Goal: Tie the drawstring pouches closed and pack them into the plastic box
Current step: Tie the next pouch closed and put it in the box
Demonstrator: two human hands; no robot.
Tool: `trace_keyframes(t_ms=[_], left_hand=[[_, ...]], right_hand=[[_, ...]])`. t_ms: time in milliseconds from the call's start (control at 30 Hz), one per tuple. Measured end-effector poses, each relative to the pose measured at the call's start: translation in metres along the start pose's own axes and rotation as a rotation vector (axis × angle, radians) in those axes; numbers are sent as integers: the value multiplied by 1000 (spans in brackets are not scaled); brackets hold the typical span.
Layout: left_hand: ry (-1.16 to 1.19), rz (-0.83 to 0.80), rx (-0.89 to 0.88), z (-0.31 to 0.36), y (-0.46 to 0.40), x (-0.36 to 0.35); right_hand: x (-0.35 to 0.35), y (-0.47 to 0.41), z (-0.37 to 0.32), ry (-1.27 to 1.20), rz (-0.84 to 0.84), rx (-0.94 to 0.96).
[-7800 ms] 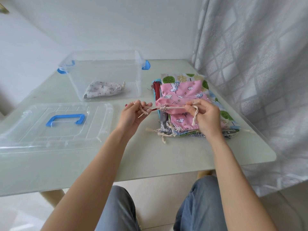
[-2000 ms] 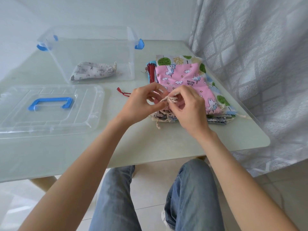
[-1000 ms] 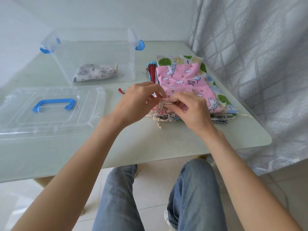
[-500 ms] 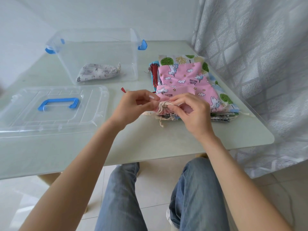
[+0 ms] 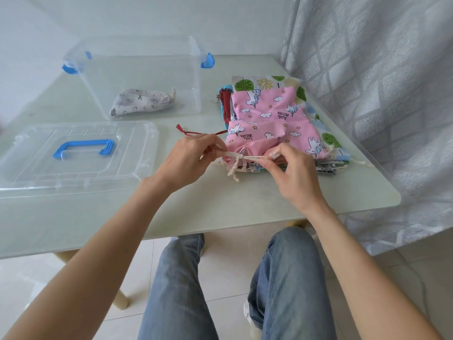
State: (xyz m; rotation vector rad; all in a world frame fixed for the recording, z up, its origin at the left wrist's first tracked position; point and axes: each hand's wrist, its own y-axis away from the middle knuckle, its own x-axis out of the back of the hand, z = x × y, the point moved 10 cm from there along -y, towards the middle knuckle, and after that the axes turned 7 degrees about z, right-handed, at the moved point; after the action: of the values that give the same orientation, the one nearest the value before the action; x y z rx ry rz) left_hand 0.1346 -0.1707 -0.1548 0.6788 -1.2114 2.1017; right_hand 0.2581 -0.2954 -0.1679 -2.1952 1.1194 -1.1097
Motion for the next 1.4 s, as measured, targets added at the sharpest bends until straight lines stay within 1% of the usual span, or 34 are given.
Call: trace_keyframes(t_ms=[67,133,200,267,367,433,467,533,600,667,700,733,800,900,1000,1133,1233,1300,1400], left_hand=[[-14,-4,3,-2,3,-2],[23,2,25,-5,4,-2],[132,-8,75,-7,4,-5],[273,-37,179,-10,6,-10],[452,-28,346,-22,4,-12],[498,13,428,-34,-5,-5],[490,32,441,-36,-15,-1],[432,1,414,-36,-39,-3],[288,-161,345,-29,-64,-25],[111,-356,261,-21,-82,-56],[14,-427,231,-18,-87,-67],[-80,-465,211,-18,-92,-75],[-214,-494,202,-22,-98,-84],[-289,-500,212,-25,-101,-86],[-208,-439,244,-24,-97,-81],[67,-179,364,-34,-79,-41],[237,-15,476,-52,-63,2],[323,84,507,-64,-61,35],[380,218,545,-87,-65,87]], right_hand=[[0,4,0,-5,1,10],[1,5,2,-36,8,2],[3,2,1,-30,2,30],[3,-3,-6,7,-30,68],[-15,-6,-24,170,-168,153],[-35,-6,-30,243,-285,155],[-42,-8,-30,254,-313,131],[-41,-16,-36,259,-281,140],[-31,-25,-40,264,-227,205],[-20,-31,-36,263,-256,222],[-13,-32,-32,276,-281,227],[-6,-33,-26,298,-302,224],[12,-36,-9,351,-316,183],[34,-36,21,412,-282,38],[38,-35,39,433,-257,-68],[30,-52,27,279,-251,-102],[11,-73,1,83,-339,-74],[-11,-95,-18,-4,-386,-51],[-46,-135,-48,-84,-391,31]])
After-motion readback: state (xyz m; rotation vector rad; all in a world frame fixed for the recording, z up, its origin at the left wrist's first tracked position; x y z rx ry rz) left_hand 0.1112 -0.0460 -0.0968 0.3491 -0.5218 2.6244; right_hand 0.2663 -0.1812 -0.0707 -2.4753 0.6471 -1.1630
